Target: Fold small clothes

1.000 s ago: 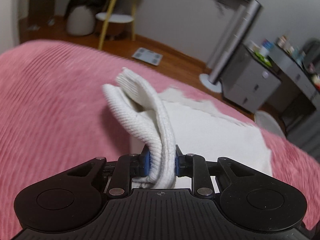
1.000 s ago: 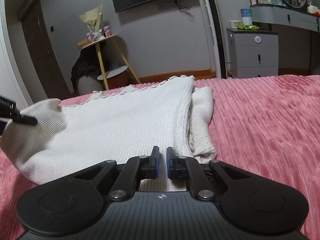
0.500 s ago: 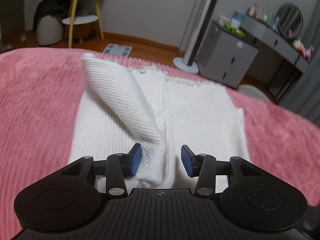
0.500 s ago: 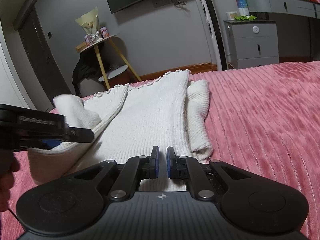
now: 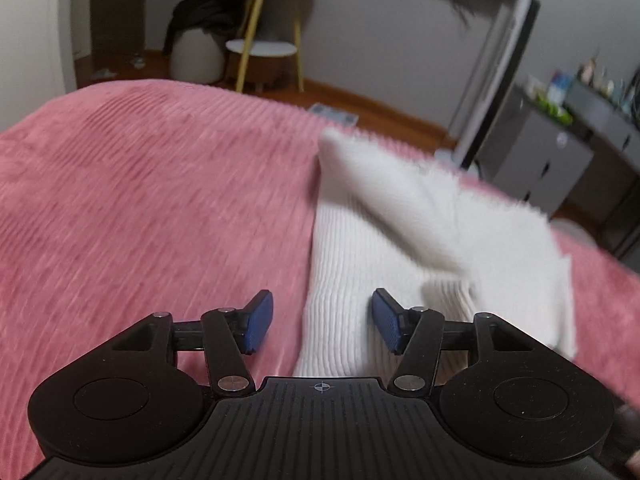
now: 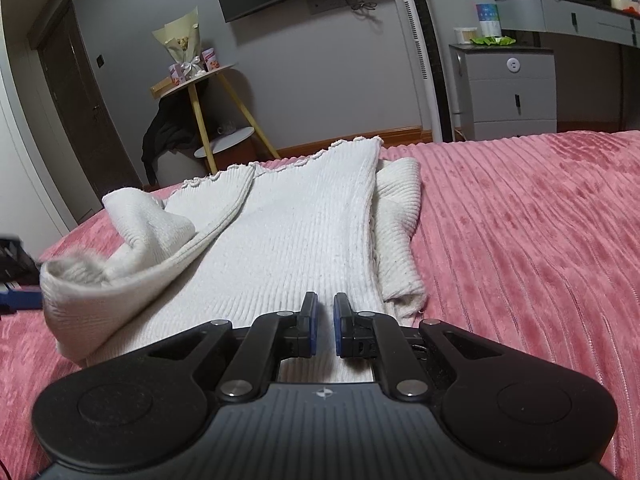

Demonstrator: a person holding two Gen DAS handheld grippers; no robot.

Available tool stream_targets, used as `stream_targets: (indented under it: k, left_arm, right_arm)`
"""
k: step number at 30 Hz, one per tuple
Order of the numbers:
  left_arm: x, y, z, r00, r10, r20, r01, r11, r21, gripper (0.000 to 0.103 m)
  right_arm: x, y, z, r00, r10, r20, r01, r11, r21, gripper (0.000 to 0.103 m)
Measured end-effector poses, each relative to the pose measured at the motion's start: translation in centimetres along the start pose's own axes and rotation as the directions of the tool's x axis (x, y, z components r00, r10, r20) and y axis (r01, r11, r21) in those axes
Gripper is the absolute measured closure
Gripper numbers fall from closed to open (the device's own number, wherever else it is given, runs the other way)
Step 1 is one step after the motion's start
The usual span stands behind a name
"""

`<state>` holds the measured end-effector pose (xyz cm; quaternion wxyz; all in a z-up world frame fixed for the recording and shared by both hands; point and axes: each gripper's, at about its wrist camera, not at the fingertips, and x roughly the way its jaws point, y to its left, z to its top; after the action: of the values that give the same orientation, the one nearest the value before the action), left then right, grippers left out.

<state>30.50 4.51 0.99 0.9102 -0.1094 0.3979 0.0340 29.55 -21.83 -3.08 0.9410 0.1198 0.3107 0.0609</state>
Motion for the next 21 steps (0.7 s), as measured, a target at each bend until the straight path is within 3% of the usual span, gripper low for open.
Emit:
stream_targets:
  k: [4,7,13,14,16,21]
  left_arm:
    - [1.2,-1.0,-0.8,0.996,-0.07,-0.046,0.069,0.997,-0.016,0.04]
    - [1.4,-2.3,-1.6,0.999,-0.034,-0.029,0.035,0.998,0.05,0.037]
    - [0.5,-1.5,-3.2,0.998,-0.05,-0.029,0.051,0.999,0.019,0.027]
    - [0.3,-1.3,-3.5,0.998,-0.055,-0.025,0.055,0.998,-0.003,0.025]
    - [0.0,-0.5,-4.0,0.998,-0.066,-0.016,0.065,0.997,-0.038,0.024]
    - [-1.1,0.1,-4.3,0.998,-0.062,-0.001,0.062,0.998,-0.013,0.023]
  right_arm:
    - [0.1,0.2,-0.2,1.0,-0.005,0.002,0.005,1.0,-0.016,0.095]
    - [0.2,0.2,-0.3,1.0,-0.003,0.004,0.003,1.0,-0.016,0.095]
    - [-0.1,0.1,-0.2,1.0,0.007,0.004,-0.007,1.0,-0.002,0.094]
    - [-0.5,0.1,0.0,1.0,0.016,0.004,-0.016,1.0,0.005,0.093]
    - [-1.4,0.1,0.6,0.999,0.048,0.022,-0.049,0.998,0.032,0.078]
    - [-2.3,1.2,2.3,0.986,0.161,0.033,-0.163,0.984,0.078,0.071]
